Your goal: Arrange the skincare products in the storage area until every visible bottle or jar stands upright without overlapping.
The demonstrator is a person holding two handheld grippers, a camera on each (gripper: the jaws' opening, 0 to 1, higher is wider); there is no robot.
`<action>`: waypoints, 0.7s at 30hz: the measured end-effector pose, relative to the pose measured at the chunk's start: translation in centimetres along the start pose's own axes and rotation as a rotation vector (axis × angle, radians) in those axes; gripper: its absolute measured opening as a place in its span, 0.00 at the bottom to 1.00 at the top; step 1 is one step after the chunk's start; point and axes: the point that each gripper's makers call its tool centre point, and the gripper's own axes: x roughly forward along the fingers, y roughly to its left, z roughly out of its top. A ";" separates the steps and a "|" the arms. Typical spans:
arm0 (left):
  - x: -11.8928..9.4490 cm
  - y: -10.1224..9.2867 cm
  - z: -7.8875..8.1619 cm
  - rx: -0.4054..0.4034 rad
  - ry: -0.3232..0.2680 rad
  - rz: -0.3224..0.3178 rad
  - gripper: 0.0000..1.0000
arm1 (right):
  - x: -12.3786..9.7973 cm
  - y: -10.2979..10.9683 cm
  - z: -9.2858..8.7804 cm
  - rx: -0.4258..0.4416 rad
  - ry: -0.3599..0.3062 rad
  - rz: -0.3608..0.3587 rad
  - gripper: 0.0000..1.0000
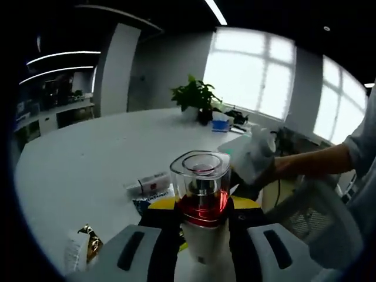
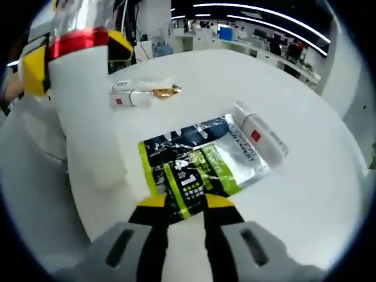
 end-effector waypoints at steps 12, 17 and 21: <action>0.6 0.3 0.4 0.039 -0.017 0.022 0.28 | 2.5 -2.1 2.9 0.036 -0.032 -0.024 0.23; 1.2 0.5 0.7 0.060 -0.034 0.026 0.28 | 3.4 -3.1 4.0 0.042 -0.046 -0.029 0.24; 2.0 0.7 0.9 0.069 -0.047 0.028 0.28 | 3.9 -3.9 4.6 0.053 -0.066 -0.035 0.24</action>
